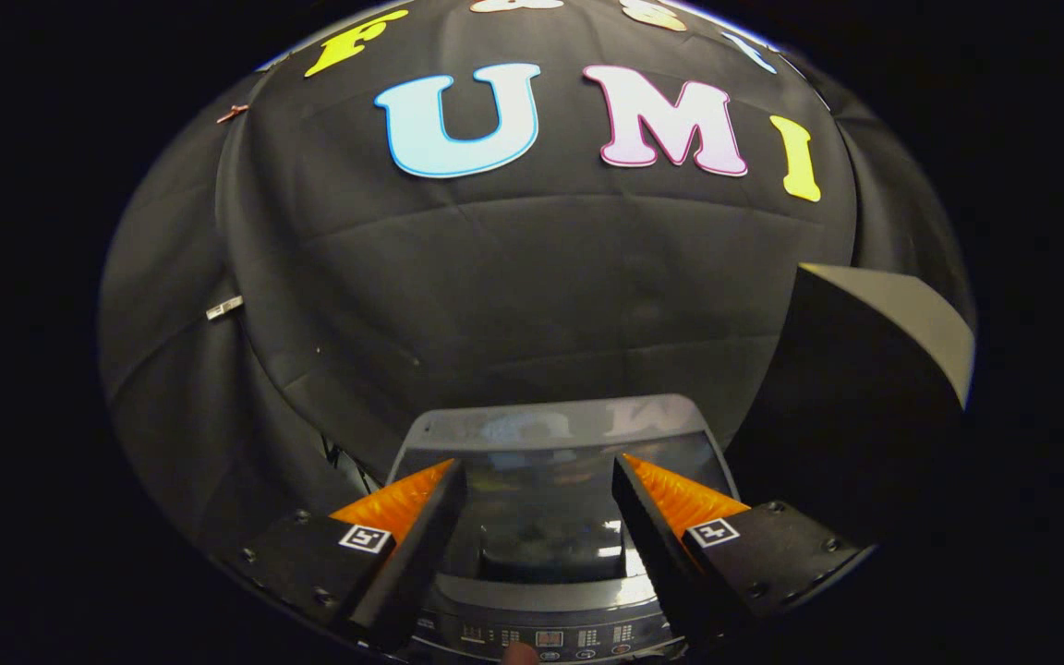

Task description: Put the clothes into the washing machine and then close the washing machine lid.

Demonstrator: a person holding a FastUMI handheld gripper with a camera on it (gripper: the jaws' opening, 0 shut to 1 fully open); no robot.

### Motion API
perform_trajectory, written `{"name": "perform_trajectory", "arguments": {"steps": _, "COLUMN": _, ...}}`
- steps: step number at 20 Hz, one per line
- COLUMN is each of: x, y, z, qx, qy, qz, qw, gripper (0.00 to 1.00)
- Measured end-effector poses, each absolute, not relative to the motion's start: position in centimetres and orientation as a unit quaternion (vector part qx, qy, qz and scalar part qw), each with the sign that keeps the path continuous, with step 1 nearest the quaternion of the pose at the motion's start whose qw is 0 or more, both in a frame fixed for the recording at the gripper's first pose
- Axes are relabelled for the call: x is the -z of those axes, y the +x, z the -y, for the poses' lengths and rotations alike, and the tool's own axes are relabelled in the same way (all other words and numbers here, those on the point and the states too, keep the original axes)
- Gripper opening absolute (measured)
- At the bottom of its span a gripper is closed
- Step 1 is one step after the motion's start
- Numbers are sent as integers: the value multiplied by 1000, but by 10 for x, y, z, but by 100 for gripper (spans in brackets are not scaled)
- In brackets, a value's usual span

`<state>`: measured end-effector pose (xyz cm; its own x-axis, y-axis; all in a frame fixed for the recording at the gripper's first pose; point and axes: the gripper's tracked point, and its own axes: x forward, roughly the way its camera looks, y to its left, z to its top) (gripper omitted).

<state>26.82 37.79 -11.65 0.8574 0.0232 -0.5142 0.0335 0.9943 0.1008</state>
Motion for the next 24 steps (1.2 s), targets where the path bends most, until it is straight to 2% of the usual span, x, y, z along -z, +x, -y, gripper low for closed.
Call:
{"name": "perform_trajectory", "arguments": {"steps": 4, "x": 152, "y": 243, "z": -367, "qx": 4, "qy": 48, "qz": -278, "qw": 959, "gripper": 100}}
{"name": "perform_trajectory", "arguments": {"steps": 8, "x": 150, "y": 227, "z": -356, "qx": -1, "qy": 22, "qz": -267, "qw": 964, "gripper": 100}}
{"name": "perform_trajectory", "arguments": {"steps": 16, "x": 20, "y": 184, "z": -328, "qx": -49, "qy": 11, "qz": -140, "qw": 989, "gripper": 99}}
{"name": "perform_trajectory", "arguments": {"steps": 20, "x": -44, "y": 146, "z": -276, "qx": -49, "qy": -25, "qz": -77, "qw": 996, "gripper": 98}}
{"name": "perform_trajectory", "arguments": {"steps": 24, "x": -77, "y": 101, "z": -221, "qx": -51, "qy": -21, "qz": -36, "qw": 998, "gripper": 98}}
